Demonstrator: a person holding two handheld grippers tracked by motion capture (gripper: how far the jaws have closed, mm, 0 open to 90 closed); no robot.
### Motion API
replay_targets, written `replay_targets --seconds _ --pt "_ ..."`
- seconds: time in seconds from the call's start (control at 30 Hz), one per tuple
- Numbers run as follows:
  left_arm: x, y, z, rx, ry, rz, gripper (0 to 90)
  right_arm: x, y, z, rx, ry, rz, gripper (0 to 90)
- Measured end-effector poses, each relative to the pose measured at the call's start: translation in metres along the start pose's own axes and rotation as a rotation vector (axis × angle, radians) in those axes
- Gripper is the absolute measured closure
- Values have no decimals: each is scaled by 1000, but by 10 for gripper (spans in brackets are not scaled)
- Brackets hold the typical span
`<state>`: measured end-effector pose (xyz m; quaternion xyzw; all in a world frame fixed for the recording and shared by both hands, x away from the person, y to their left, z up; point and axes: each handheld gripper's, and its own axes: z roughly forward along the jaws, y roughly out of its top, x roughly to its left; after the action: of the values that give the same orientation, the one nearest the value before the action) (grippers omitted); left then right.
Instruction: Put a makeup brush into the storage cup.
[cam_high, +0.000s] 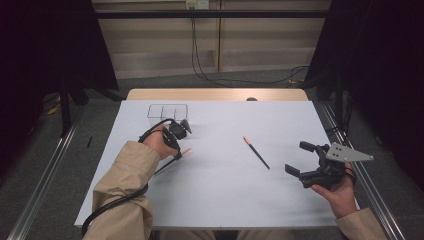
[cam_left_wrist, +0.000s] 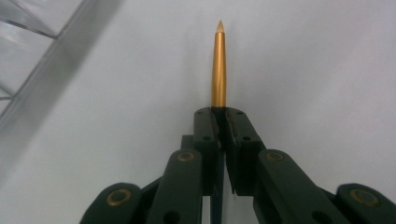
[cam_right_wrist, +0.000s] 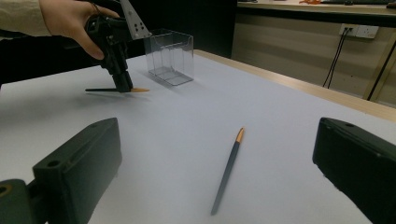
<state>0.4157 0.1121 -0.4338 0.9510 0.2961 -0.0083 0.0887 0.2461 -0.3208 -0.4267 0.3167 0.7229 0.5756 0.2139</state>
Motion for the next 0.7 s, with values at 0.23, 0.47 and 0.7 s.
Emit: replay_targets --seconds 0.23,0.47,0.7 --pt "3 -1 -6 -117 -7 -47 839 0 0 0 0 2 -4 7" --pt "7 -4 -15 -247 -34 -95 839 0 0 0 0 0 -4 8" --pt "11 -8 -24 -376 -32 -134 840 0 0 0 0 1 -3 7"
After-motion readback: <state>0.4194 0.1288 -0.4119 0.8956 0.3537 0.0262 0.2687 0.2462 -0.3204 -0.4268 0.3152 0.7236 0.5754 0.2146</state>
